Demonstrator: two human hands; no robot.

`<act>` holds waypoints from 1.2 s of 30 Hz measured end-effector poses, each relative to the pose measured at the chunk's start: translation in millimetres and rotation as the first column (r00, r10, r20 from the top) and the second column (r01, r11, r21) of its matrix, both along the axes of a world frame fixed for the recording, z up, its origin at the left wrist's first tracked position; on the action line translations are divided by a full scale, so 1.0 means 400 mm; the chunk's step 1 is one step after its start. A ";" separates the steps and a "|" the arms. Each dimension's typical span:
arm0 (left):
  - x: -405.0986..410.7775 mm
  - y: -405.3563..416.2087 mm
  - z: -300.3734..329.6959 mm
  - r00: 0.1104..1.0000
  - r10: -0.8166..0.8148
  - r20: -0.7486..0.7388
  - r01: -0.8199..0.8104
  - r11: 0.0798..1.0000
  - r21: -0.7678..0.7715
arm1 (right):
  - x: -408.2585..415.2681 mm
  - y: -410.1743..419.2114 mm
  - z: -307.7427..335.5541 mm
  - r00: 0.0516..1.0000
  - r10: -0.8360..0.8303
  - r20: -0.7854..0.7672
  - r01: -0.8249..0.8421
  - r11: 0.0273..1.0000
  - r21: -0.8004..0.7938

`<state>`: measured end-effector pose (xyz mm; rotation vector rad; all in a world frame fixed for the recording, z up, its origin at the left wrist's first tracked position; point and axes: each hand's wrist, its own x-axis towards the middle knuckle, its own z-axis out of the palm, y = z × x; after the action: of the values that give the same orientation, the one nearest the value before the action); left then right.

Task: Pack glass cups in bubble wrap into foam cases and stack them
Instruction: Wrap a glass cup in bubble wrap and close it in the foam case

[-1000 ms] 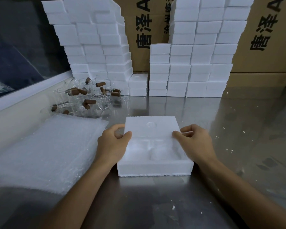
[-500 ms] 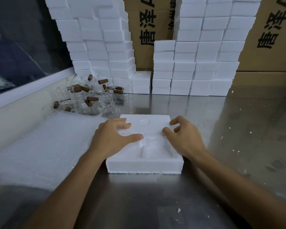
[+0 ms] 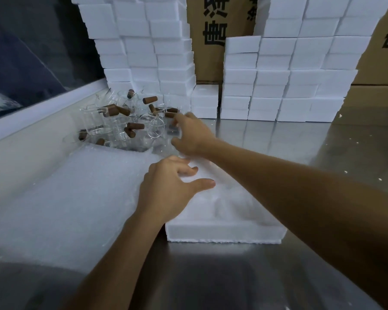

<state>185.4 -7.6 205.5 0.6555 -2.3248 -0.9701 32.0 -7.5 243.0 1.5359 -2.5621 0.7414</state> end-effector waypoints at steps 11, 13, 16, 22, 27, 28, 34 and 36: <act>0.003 -0.007 -0.014 0.999 0.040 0.011 -0.039 0.995 -0.092 | 0.006 -0.280 -0.012 0.861 0.257 -0.438 -0.111 0.937 0.331; 0.006 -0.010 -0.019 0.999 0.050 0.021 -0.048 0.994 -0.098 | 0.004 -0.295 -0.020 0.858 0.263 -0.441 -0.087 0.921 0.379; 0.003 -0.007 -0.014 0.999 0.045 0.029 -0.041 0.993 -0.114 | 0.000 -0.297 -0.025 0.860 0.236 -0.452 -0.063 0.928 0.366; 0.006 -0.004 -0.015 0.999 -0.027 -0.032 0.024 0.996 -0.089 | -0.012 -0.244 -0.021 0.843 0.220 -0.492 -0.160 0.974 0.162; 0.011 -0.007 -0.018 0.999 -0.034 0.009 0.035 0.995 -0.093 | -0.001 -0.128 0.026 0.906 0.191 -0.377 -0.228 0.972 -0.057; 0.012 -0.006 -0.015 0.999 -0.033 0.009 0.034 0.995 -0.091 | 0.005 -0.092 0.035 0.922 0.179 -0.343 -0.234 0.964 -0.127; 0.020 0.011 0.020 0.999 0.041 0.011 -0.038 0.977 -0.212 | 0.040 0.162 0.075 0.997 0.021 -0.078 -0.059 0.845 -0.532; 0.032 0.019 0.041 0.994 0.094 -0.051 -0.106 0.926 -0.362 | 0.059 0.251 0.078 0.996 0.009 0.089 0.051 0.764 -0.643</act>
<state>198.1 -0.1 221.9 0.5909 -2.3306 -0.4774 55.7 92.9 274.1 1.2441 -2.0053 1.5151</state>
